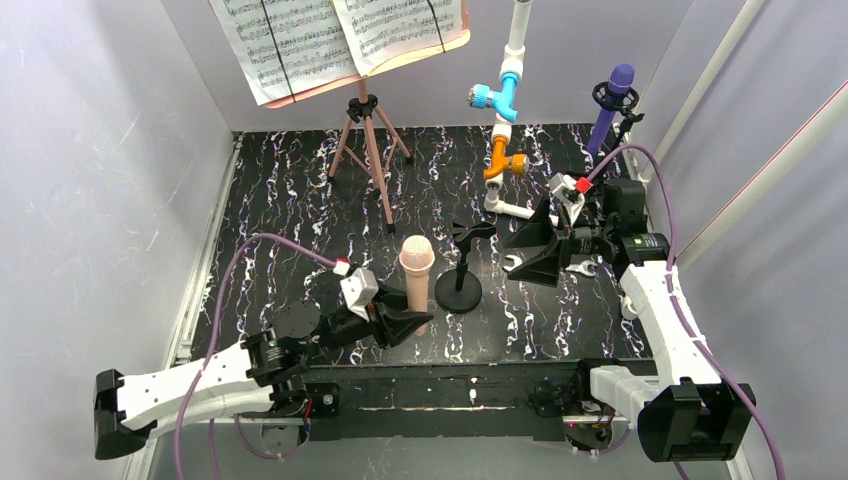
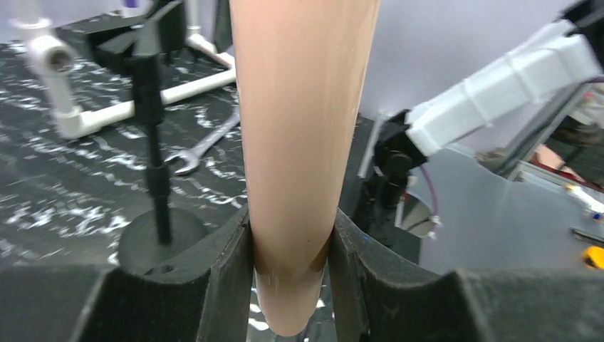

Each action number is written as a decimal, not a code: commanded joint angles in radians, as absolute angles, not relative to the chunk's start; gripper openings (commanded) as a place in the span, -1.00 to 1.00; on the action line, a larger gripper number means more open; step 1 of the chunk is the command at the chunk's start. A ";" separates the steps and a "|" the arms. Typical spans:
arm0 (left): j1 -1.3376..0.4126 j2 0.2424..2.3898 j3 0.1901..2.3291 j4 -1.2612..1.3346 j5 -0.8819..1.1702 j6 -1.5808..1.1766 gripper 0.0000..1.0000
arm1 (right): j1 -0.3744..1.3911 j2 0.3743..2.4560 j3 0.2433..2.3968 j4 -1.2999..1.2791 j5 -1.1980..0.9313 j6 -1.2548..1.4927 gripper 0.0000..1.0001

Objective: Pack up the instrument practice props
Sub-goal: Place the microphone at the center of the board.

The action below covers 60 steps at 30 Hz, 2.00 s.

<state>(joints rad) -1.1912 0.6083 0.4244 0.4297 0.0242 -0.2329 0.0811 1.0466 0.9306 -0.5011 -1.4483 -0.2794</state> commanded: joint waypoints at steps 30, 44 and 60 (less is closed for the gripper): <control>0.076 1.500 0.766 0.246 0.151 -0.806 -1.00 | 0.075 1.075 0.767 -0.634 -0.984 -0.746 0.97; 0.155 2.089 1.585 -0.564 -0.029 -0.704 -0.76 | 0.079 1.077 0.762 -0.640 -0.979 -0.747 0.97; 0.182 1.976 1.491 -0.552 -0.037 -0.726 0.35 | 0.078 1.066 0.753 -0.631 -0.960 -0.747 0.97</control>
<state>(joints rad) 0.1680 2.0762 1.5570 -0.4988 -0.0158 -0.7223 0.0780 1.0874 0.7555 -0.6338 -0.9585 -0.7368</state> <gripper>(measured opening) 0.668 0.983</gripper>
